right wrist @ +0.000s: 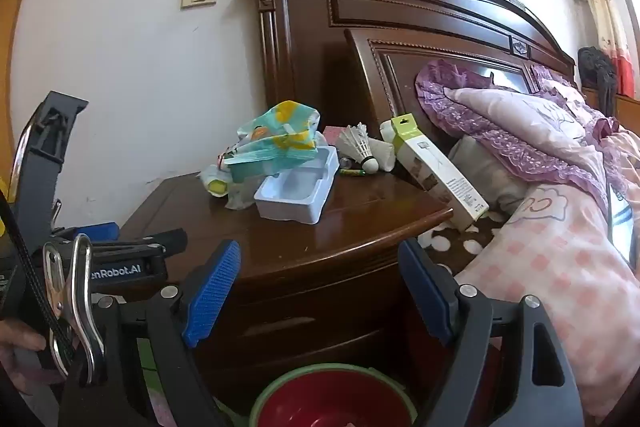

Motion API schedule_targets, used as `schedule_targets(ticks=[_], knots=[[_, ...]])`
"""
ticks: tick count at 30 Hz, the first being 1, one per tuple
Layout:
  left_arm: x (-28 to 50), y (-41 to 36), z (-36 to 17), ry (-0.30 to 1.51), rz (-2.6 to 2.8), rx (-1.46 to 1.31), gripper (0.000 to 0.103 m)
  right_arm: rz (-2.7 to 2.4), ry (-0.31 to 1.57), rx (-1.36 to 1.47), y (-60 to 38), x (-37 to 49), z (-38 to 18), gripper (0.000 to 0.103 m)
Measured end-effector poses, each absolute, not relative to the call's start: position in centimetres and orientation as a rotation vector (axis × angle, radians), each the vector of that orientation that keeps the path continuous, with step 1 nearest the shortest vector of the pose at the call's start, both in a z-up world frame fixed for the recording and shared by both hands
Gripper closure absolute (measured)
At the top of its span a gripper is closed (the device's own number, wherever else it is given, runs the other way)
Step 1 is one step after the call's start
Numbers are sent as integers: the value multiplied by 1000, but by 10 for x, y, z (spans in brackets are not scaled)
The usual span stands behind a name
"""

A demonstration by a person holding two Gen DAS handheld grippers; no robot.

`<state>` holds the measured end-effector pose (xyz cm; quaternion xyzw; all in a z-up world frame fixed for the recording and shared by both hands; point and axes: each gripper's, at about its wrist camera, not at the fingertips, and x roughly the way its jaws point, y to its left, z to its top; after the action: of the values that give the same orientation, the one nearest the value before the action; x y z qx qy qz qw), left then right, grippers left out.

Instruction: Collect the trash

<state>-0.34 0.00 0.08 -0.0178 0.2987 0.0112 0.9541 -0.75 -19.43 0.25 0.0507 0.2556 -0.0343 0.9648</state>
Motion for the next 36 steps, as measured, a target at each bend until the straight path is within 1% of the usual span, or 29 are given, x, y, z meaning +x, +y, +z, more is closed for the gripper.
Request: schedule_targets(ticks=[1,3,17,36], knots=[[-6,0,1,601,23,-30,1,-67,536,109,-195,-7,2,20],[4,-3,-5,658,36,-12,1,-68,536,108,-194,-7,1,20],[1,5,-4,649,44,-31,1,-124,567,178,-208,-5,-1,20],[0,15,-5,679,52,-64,1,-114,581,119,-196,-9,3,20]])
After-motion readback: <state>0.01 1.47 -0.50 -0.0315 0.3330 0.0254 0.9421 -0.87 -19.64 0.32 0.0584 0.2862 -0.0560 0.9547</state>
